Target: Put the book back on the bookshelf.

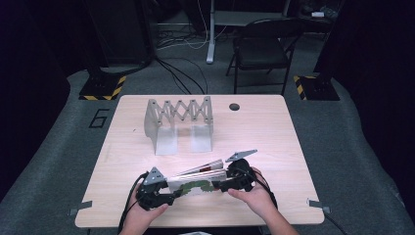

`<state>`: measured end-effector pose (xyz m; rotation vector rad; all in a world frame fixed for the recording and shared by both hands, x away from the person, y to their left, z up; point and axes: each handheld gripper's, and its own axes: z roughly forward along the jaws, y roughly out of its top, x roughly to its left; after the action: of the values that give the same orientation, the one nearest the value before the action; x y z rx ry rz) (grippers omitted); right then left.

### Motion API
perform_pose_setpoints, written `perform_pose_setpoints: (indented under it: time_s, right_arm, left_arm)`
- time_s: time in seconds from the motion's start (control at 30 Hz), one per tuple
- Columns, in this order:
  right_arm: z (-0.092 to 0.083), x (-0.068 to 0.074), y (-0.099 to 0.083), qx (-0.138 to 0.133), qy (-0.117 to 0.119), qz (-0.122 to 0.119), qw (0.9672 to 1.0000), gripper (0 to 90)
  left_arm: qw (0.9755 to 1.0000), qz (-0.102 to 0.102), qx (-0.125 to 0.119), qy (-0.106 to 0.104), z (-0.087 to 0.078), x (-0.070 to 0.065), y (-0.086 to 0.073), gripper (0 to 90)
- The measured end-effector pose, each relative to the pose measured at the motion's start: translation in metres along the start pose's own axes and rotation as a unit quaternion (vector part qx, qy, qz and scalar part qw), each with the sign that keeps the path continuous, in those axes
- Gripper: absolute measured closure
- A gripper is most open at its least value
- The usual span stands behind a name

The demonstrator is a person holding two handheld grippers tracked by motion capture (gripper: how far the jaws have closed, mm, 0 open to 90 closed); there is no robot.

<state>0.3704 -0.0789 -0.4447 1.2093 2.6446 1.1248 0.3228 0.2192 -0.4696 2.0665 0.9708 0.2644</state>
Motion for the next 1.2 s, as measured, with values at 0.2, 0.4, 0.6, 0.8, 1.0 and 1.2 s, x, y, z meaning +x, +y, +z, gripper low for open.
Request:
perform_pose_setpoints:
  time_s: [0.2, 0.4, 0.6, 0.8, 1.0, 1.2]
  right_arm:
    - [0.008, -0.005, -0.005, 0.015, -0.002, -0.006, 0.9999, 36.5]
    - [0.013, -0.011, -0.008, 0.024, 0.001, 0.009, 0.9997, 36.6]
    - [0.014, -0.018, -0.011, 0.026, 0.004, 0.018, 0.9995, 37.8]
    - [0.019, -0.02, -0.011, 0.024, 0.015, 0.021, 0.9994, 44.3]
    - [0.02, -0.021, -0.008, 0.018, 0.011, 0.024, 0.9995, 48.5]
    - [0.023, -0.021, -0.004, 0.013, -0.003, 0.008, 0.9999, 48.5]
  left_arm:
    - [1.0, 0.001, -0.005, -0.009, -0.002, 0.002, 0.003, 46.2]
    - [0.9997, 0.017, -0.013, -0.013, -0.003, 0.002, 0.008, 47.3]
    - [0.9993, 0.032, -0.013, -0.016, -0.006, 0.001, 0.01, 49.0]
    - [0.9989, 0.042, -0.008, -0.018, -0.008, -0.003, 0.011, 50.5]
    - [0.9985, 0.05, -0.017, -0.016, -0.01, -0.008, 0.013, 55.9]
    - [0.9976, 0.063, -0.016, -0.025, -0.016, -0.016, 0.015, 63.1]
